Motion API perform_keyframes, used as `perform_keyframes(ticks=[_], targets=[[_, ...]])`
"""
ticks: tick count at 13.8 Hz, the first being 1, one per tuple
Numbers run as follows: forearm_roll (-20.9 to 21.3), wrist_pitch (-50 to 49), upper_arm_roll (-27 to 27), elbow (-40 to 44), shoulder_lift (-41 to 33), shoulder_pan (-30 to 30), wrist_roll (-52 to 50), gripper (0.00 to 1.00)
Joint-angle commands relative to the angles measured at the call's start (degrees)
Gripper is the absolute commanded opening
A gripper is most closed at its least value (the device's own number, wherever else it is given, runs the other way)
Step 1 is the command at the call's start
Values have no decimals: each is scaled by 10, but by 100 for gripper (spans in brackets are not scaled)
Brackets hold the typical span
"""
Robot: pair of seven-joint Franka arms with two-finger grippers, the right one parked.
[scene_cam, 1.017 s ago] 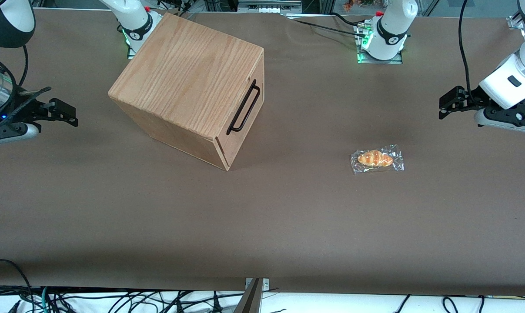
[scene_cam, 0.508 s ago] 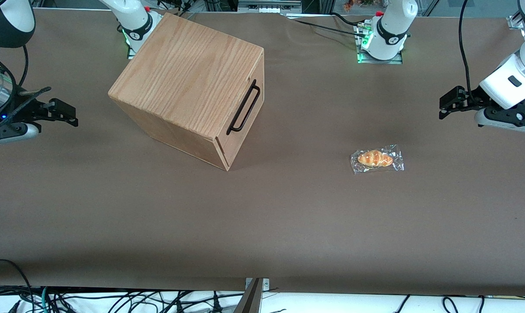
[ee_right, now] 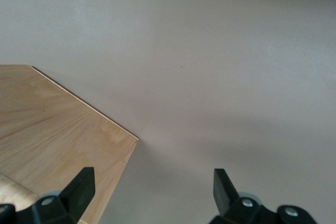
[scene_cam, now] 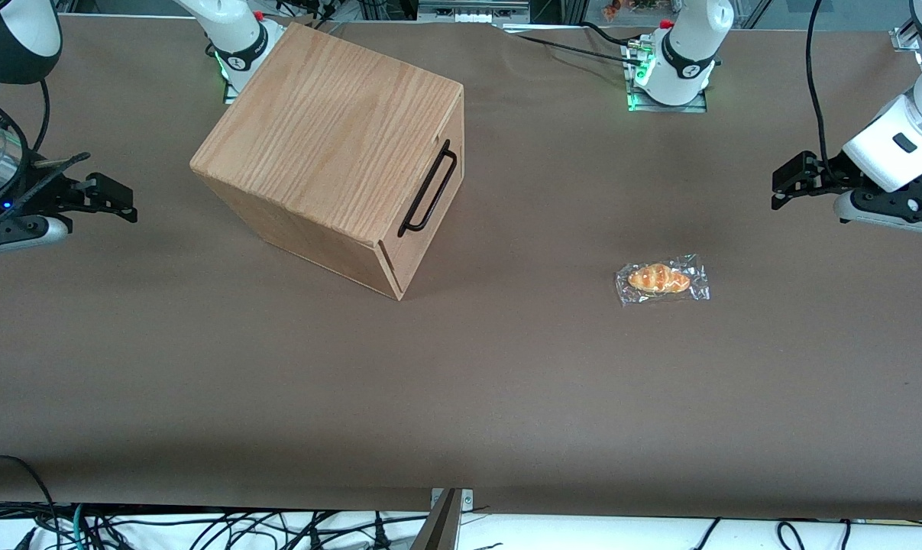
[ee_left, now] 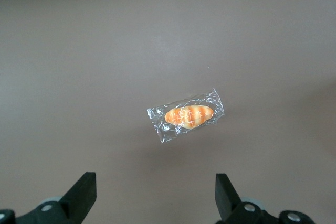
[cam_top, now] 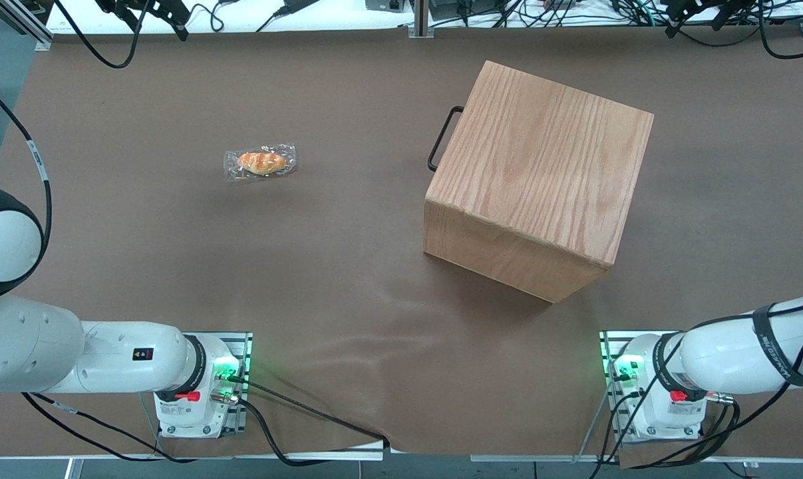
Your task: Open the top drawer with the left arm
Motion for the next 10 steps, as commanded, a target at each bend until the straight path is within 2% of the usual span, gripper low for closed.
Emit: perform_keyframes(ticks=[1,8,10], targets=[[11,3,-2,2,0,0,1,100],[11,-14,-5,2,10,-7,0,100],[-37,-23,-5,0,26,-8,0,100]])
